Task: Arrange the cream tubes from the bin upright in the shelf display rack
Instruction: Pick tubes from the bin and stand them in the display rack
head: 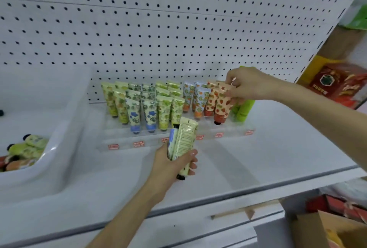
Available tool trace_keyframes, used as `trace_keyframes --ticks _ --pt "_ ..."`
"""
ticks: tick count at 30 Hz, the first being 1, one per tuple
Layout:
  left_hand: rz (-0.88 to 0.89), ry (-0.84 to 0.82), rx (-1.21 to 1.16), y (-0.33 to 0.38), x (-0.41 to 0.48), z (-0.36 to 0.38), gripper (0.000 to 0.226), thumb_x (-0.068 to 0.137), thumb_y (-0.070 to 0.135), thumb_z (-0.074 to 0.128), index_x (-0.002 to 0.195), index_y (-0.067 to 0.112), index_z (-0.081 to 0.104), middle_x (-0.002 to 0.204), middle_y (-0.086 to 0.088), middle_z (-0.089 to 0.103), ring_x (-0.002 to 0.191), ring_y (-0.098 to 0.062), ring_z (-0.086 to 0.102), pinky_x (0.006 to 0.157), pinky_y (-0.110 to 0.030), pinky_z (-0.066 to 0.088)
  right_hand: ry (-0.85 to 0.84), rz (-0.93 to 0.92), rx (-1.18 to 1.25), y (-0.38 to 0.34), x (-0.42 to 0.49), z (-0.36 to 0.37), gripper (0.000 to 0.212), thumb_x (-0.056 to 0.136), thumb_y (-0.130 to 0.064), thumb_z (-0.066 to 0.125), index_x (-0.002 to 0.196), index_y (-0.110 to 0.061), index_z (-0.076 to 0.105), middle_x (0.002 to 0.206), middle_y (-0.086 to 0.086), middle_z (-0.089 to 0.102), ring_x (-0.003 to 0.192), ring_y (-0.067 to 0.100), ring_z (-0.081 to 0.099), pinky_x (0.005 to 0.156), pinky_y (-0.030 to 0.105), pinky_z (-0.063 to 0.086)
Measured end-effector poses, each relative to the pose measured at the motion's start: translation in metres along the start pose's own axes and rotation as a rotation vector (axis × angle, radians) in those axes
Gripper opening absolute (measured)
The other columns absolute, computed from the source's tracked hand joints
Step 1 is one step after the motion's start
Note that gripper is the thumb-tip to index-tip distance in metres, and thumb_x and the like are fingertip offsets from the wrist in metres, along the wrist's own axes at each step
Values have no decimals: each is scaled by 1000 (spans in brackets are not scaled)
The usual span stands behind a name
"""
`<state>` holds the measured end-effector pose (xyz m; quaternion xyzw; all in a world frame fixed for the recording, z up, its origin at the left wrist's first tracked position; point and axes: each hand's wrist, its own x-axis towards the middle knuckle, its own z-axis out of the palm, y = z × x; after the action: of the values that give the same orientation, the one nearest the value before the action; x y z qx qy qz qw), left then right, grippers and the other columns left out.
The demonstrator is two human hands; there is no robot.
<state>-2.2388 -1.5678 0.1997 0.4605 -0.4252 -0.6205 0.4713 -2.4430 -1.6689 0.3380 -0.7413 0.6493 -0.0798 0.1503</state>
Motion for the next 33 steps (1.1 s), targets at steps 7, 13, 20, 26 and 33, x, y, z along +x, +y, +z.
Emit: trace_keyframes --ticks 7,13,20,26,33 --pt "41 9 -54 -4 1 -1 15 83 2 66 96 6 62 68 -11 67 58 -21 63 53 -30 55 214 -113 -45 5 4 9 10 82 -22 72 81 -12 72 69 -12 56 61 -3 46 52 0 33" --pt "58 6 -58 -5 2 -1 18 82 3 68 99 6 62 71 -12 67 60 -21 64 54 -30 55 277 -125 -54 3 9 21 18 82 -23 72 87 -6 74 63 -11 42 58 3 39 49 8 32" --pt "73 6 -54 -7 3 -1 21 81 5 69 101 6 61 69 -9 68 60 -20 64 54 -29 55 267 -104 -48 9 14 30 18 82 -22 72 90 -6 75 61 -17 37 56 -1 34 50 13 23" --pt "81 -2 -47 -7 3 0 20 81 6 69 99 7 60 70 -9 68 59 -20 64 56 -30 56 298 -82 8 16 17 38 15 81 -21 73 88 -8 75 67 -14 45 60 -3 37 52 13 25" --pt "81 -6 -48 -9 4 -1 19 81 7 70 98 8 61 70 -9 69 61 -20 65 57 -31 56 284 -88 -28 14 20 37 18 83 -23 71 92 -8 75 74 -10 51 67 5 44 62 22 34"
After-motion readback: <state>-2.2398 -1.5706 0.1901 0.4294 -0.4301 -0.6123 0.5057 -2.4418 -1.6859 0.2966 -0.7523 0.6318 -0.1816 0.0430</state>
